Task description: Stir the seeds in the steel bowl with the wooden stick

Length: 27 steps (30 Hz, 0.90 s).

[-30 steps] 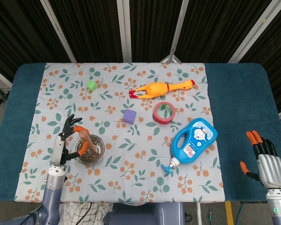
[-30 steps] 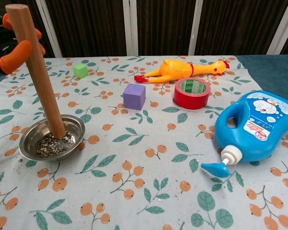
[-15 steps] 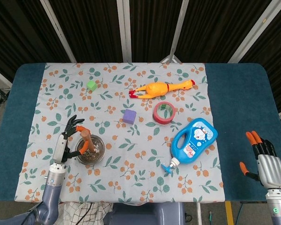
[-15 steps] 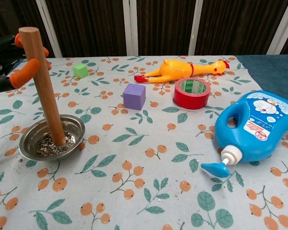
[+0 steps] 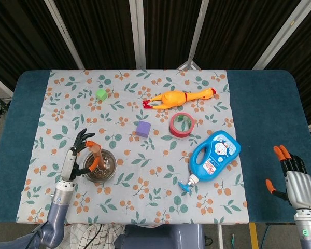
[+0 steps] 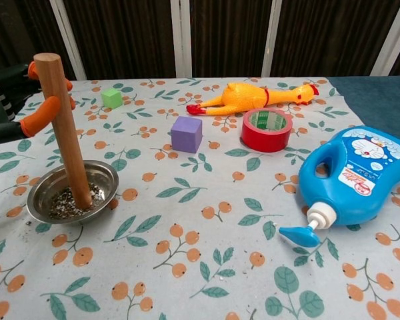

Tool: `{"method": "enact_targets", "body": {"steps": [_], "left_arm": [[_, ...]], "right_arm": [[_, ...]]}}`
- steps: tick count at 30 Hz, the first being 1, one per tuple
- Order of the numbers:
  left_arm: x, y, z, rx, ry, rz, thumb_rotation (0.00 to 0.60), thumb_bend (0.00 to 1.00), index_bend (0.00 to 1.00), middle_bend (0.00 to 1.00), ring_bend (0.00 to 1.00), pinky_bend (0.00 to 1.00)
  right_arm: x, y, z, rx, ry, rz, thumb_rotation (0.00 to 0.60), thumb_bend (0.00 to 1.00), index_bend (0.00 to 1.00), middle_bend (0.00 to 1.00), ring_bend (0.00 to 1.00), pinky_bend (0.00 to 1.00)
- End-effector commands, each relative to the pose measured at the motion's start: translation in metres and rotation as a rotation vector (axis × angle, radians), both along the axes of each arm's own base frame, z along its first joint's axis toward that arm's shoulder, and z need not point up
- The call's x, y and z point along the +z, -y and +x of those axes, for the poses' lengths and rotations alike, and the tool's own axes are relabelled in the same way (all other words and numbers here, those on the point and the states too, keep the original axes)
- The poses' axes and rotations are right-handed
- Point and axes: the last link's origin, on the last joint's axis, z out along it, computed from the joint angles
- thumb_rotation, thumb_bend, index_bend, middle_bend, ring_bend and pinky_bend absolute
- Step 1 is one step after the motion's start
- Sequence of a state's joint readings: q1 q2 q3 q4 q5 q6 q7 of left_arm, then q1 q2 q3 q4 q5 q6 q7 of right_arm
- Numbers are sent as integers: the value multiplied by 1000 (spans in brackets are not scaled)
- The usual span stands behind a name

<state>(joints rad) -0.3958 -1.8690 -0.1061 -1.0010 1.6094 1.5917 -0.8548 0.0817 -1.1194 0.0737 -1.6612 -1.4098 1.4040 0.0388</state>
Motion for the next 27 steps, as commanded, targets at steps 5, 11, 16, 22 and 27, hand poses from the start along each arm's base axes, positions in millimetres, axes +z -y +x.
{"method": "enact_targets", "body": {"steps": [5,11,16,22,27], "left_arm": [[-2,2,2,-16,22,7,600,838,610,704,193,0],[6,0,18,-53,58,35,600,837,613,706,193,0],[16,-2,32,-84,80,58,600,837,615,706,193,0],[20,-3,37,-89,78,61,600,837,616,706,193,0],[17,-2,33,-80,62,54,600,837,617,706,194,0]], "right_arm": [[0,0,0,0,1,-3,600,397,0,0,0,0],[1,0,0,1,6,-6,600,397,0,0,0,0],[1,0,0,1,11,-9,600,397,0,0,0,0],[1,0,0,4,13,-9,600,396,0,0,0,0],[1,0,0,4,13,-9,600,396,0,0,0,0]]}}
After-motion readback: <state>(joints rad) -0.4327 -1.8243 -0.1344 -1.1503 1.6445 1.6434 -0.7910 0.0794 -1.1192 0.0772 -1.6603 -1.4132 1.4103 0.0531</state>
